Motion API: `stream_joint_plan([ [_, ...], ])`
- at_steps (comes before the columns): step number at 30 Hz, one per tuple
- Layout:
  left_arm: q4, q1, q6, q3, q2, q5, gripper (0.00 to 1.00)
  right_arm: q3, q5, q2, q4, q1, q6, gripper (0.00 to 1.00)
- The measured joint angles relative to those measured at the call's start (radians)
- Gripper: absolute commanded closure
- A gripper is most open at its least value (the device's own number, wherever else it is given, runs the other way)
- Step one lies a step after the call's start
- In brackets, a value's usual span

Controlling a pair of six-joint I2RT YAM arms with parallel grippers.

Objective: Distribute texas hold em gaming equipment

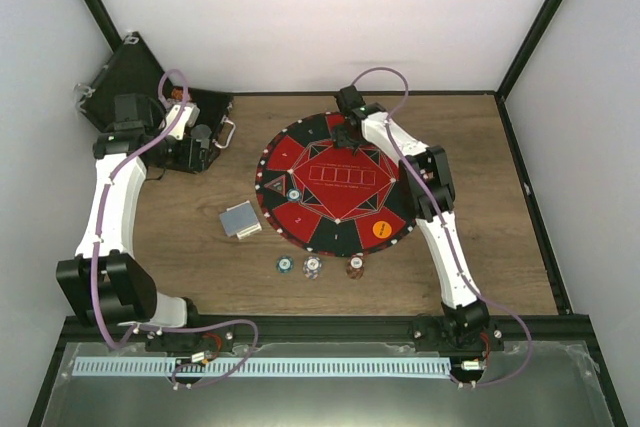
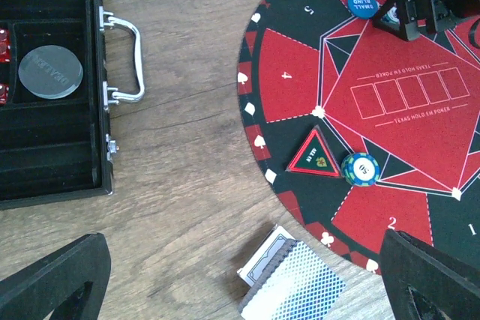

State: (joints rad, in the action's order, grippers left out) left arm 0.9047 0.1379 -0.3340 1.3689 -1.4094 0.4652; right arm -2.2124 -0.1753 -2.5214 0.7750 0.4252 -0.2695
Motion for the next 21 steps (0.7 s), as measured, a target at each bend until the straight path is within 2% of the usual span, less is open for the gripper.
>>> stream_joint_plan([
  [6, 0.010, 0.000, -0.003, 0.015, 0.000, 0.000, 0.00, 0.114, -0.024, 0.151, 0.021, 0.025, -0.001, 0.16],
  [11, 0.011, 0.000, -0.006, 0.024, 0.004, 0.001, 0.00, 0.384, -0.049, 0.454, -0.023, 0.114, -0.008, 0.16],
  [16, 0.015, 0.000, -0.007, 0.024, 0.005, 0.008, 0.00, 0.612, -0.055, 0.670, -0.077, 0.330, -0.031, 0.16],
  [21, 0.016, 0.000, -0.007, 0.024, 0.006, 0.011, 0.00, 0.758, -0.022, 0.697, -0.089, 0.551, -0.042, 0.15],
])
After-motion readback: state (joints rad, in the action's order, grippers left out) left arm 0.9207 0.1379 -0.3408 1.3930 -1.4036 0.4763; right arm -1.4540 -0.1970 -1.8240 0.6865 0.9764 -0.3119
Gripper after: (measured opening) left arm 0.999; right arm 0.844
